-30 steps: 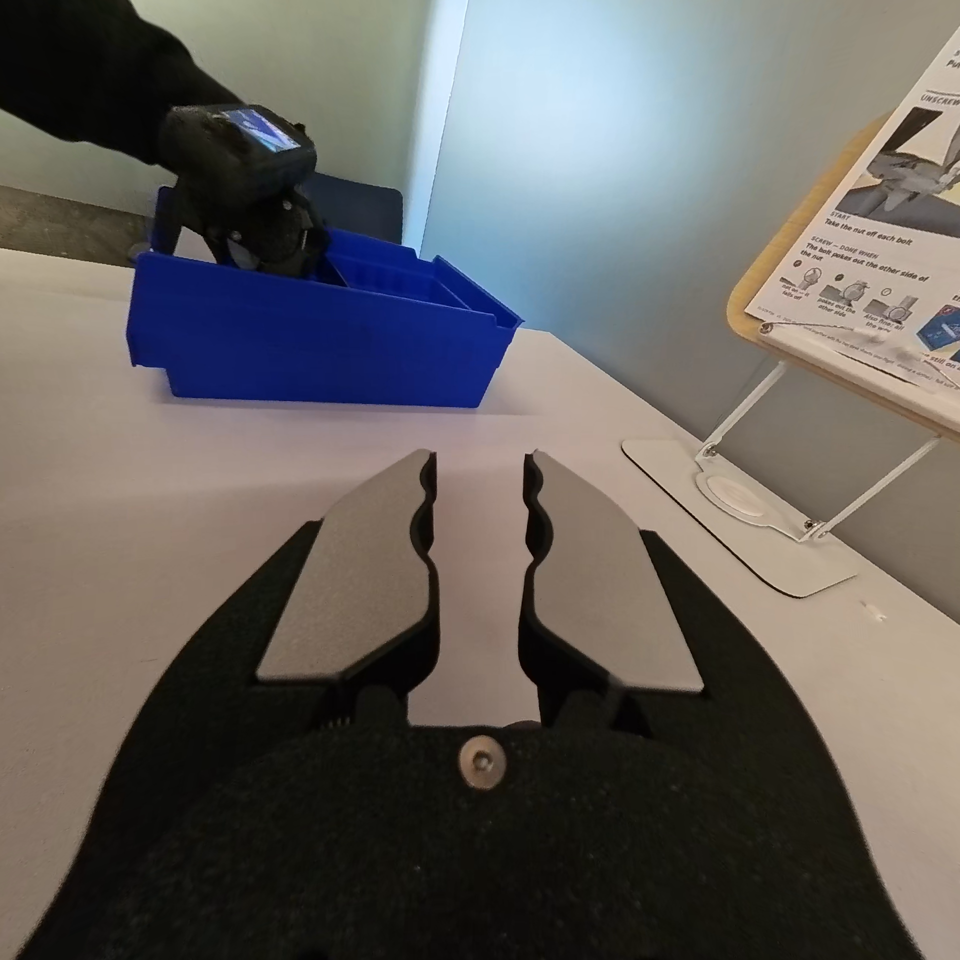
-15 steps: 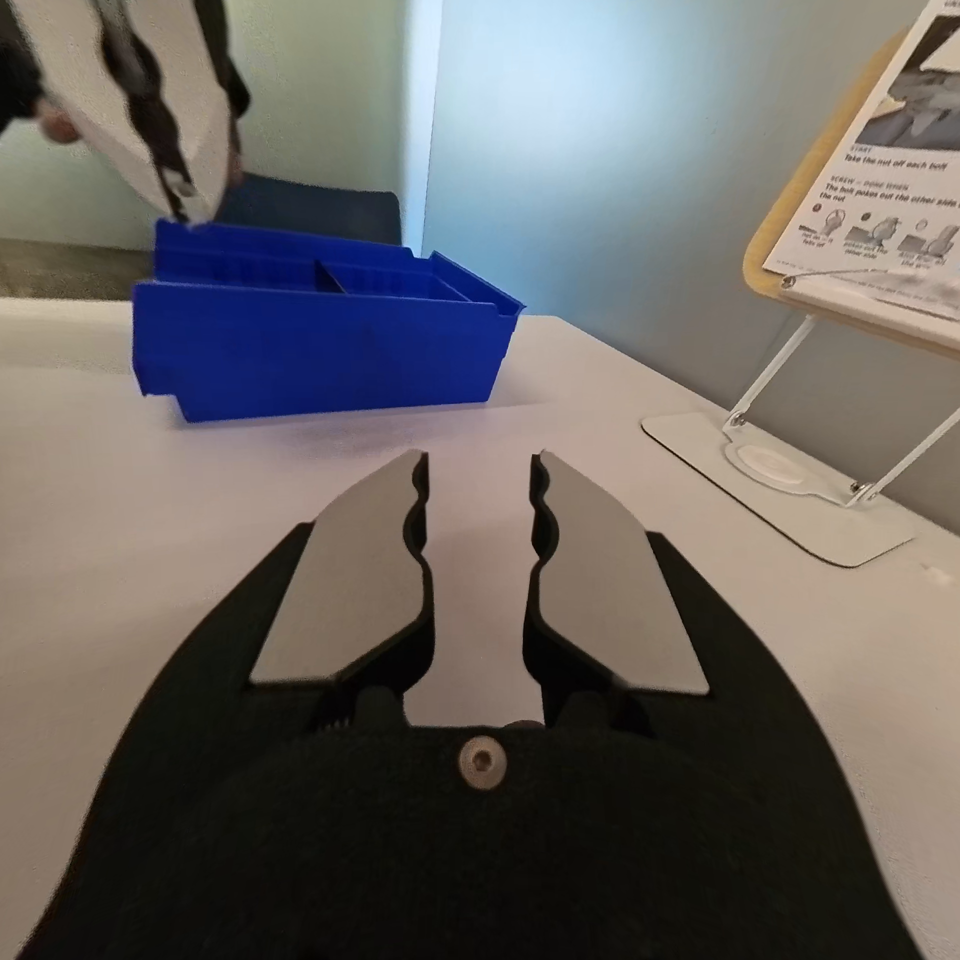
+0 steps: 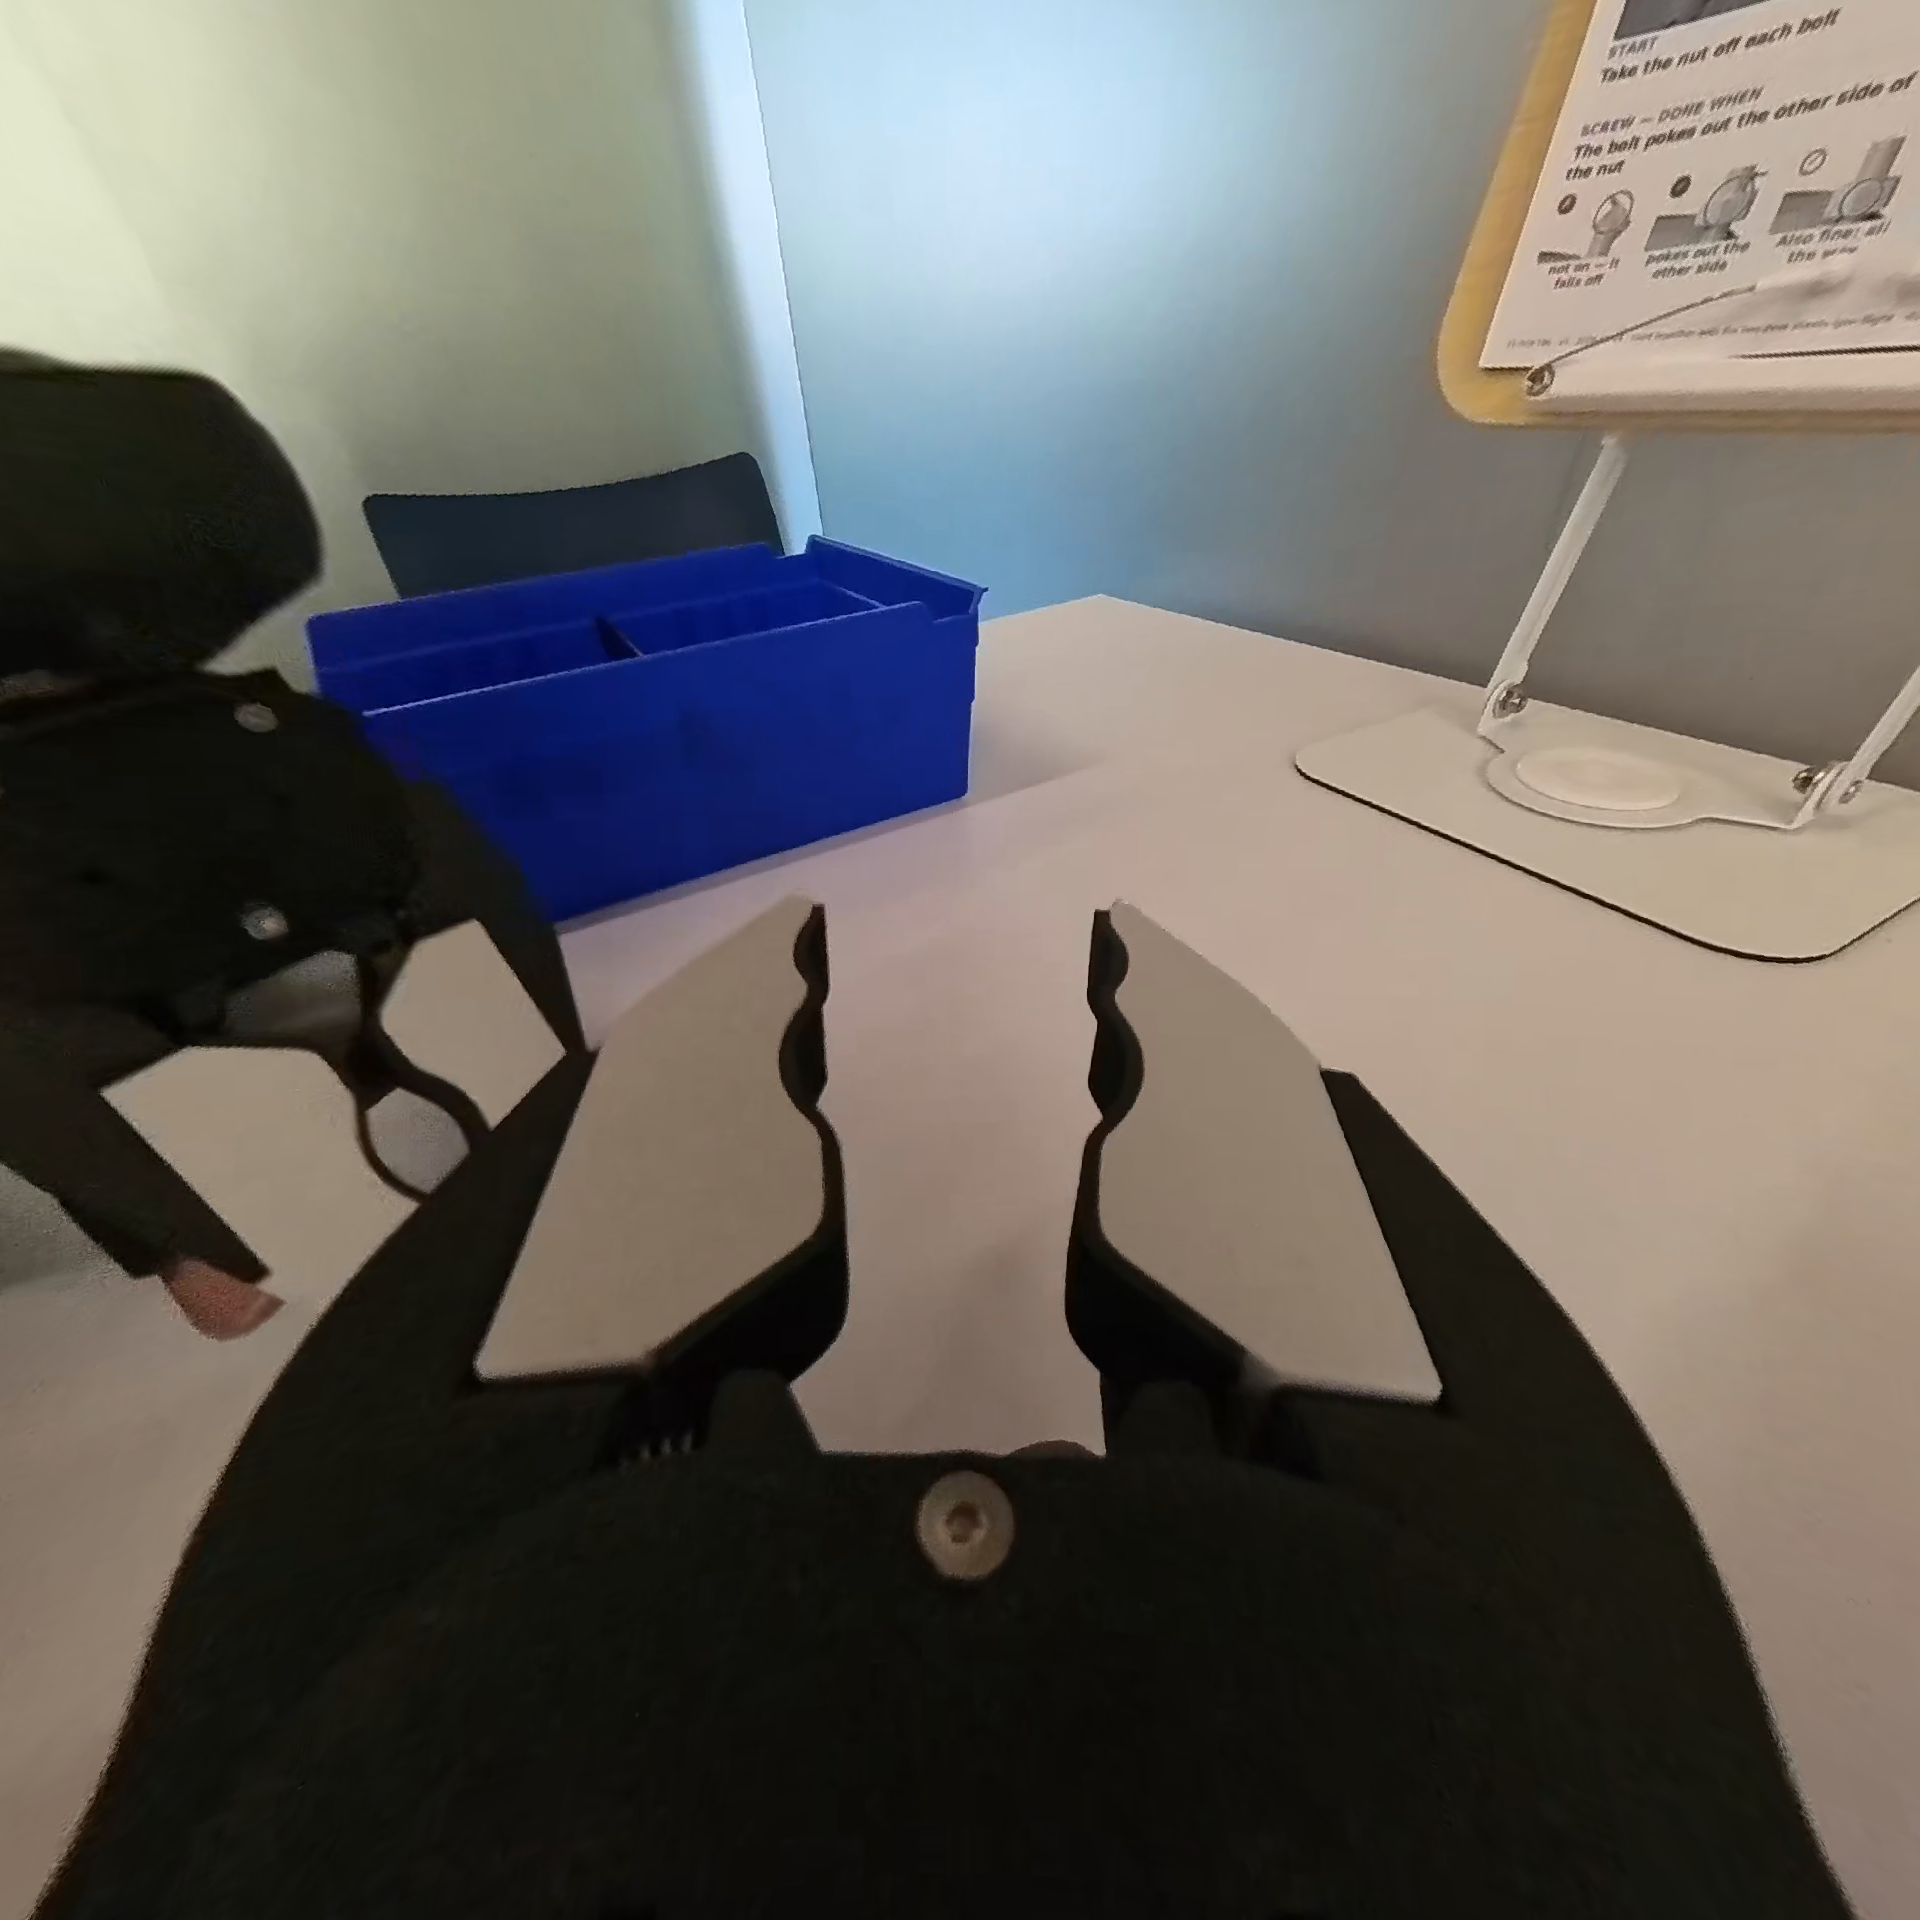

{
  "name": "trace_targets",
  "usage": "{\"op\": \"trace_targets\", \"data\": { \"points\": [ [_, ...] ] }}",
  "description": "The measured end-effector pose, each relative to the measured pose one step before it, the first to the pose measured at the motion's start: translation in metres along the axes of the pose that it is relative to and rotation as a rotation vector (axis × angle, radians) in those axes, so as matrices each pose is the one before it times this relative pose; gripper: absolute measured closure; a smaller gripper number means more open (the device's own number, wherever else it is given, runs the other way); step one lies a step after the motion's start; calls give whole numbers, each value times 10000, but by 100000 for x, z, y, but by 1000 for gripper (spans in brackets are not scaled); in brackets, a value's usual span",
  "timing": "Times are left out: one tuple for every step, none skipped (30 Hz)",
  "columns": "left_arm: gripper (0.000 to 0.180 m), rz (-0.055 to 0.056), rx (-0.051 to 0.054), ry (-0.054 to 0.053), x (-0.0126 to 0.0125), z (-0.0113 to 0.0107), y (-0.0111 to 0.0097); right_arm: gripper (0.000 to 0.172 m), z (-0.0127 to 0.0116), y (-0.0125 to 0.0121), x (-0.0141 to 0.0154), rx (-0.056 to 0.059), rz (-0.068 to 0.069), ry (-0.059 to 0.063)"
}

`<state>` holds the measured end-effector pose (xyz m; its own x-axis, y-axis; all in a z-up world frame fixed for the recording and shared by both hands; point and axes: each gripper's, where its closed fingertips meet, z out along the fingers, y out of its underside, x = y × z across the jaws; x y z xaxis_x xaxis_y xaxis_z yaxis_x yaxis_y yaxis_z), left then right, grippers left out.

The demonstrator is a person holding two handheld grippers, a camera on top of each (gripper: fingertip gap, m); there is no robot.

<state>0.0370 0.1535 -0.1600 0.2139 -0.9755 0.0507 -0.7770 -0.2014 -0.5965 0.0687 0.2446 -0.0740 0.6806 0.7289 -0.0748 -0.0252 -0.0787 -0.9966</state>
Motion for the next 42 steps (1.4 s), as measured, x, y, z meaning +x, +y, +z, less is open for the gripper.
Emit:
{"op": "trace_targets", "data": {
  "points": [
    [173,-21,-169,120,38,222,213,124,12,63,-52,-60,49,-36],
    [173,33,-97,56,15,187,91,124,25,87,-61,-89,77,-44],
    [173,10,-78,13,-52,162,28,125,14,99,-78,-101,101,-66],
    [173,28,-56,25,-1,166,2,125,0,70,-107,-79,104,-86],
    [173,22,-52,37,4,165,17,126,-19,2,-37,-38,73,-29],
    [173,44,-47,28,4,167,15,127,-25,-41,-3,-8,40,3],
    [173,43,1,-1,-44,77,-26,128,-23,-63,-43,4,22,-19],
    [173,6,63,1,7,66,-77,128,-23,-85,6,31,5,25],
    [173,19,33,33,50,45,-36,128,-17,-81,29,37,-2,48],
    [172,50,33,18,44,40,-7,130,4,-61,-33,35,9,-2],
    [172,58,37,-16,24,33,-13,131,-2,-89,-43,65,35,5],
    [170,68,71,-31,43,26,-44,133,-7,-62,-49,67,42,-4],
    [168,88,99,-13,93,35,-81,135,25,16,-40,20,21,-7],
    [166,81,120,-28,26,-4,-110,137,31,60,-7,-12,-6,23],
    [164,67,148,-39,19,-52,-161,140,42,93,29,-29,-20,58],
    [161,68,183,-42,2,-63,-214,143,23,88,40,-25,-28,58],
    [158,40,190,-46,-18,-122,-231,146,-2,48,32,0,-28,54],
    [155,30,187,-34,32,-134,-235,148,-21,-53,2,47,-26,21],
    [153,65,215,-37,-9,-181,-309,151,-60,-88,-15,65,-7,-6],
    [150,102,283,-92,-41,-283,-405,153,-61,-86,-19,46,-5,-18],
    [148,73,303,-146,-129,-353,-418,154,-11,-48,-1,-2,-21,-12],
    [146,7,282,-208,-303,-417,-370,155,-15,9,60,-38,-36,30],
    [145,-32,220,-214,-400,-438,-237,155,-7,40,27,-68,-48,20],
    [144,-92,110,-246,-561,-449,-17,155,-20,74,3,-86,-66,1],
    [143,-143,-17,-263,-705,-403,224,155,7,60,-41,-60,-69,-31],
    [142,-169,-132,-247,-761,-307,443,155,-5,40,-73,-29,-43,-48],
    [142,-166,-211,-208,-763,-188,614,155,31,19,-106,-8,-9,-72],
    [141,-156,-222,-175,-690,-86,627,155,39,25,-116,-15,12,-90],
    [141,-132,-197,-87,-490,-19,558,154,50,40,-96,-20,7,-80],
    [141,-87,-141,-11,-307,42,427,154,41,62,-111,-35,-7,-78],
    [141,-40,-81,43,-137,72,278,153,32,82,-95,-49,-15,-60],
    [141,-16,-107,99,-19,168,315,153,30,109,-72,-55,-22,-48],
    [141,-5,-107,70,-3,200,244,152,37,115,-63,-71,-27,-60],
    [141,19,-78,15,-36,206,173,151,52,148,-83,-99,-23,-71],
    [141,64,-26,26,62,116,44,150,42,128,10,-92,-32,-13],
    [141,118,74,46,193,-1,-186,150,1,78,80,-49,-47,27],
    [141,213,208,89,384,-136,-439,150,-29,24,57,-27,-28,13],
    [142,297,265,146,474,-189,-561,150,-51,-4,47,-12,4,4],
    [145,305,230,178,705,-71,-545,150,-19,-18,56,12,16,4],
    [150,296,130,259,897,52,-408,150,-3,-10,45,13,21,-3],
    [154,212,7,227,856,183,-215,150,9,8,14,-2,21,-12],
    [155,77,-128,117,605,299,14,150,9,40,-1,-10,11,-8]
  ]
}}
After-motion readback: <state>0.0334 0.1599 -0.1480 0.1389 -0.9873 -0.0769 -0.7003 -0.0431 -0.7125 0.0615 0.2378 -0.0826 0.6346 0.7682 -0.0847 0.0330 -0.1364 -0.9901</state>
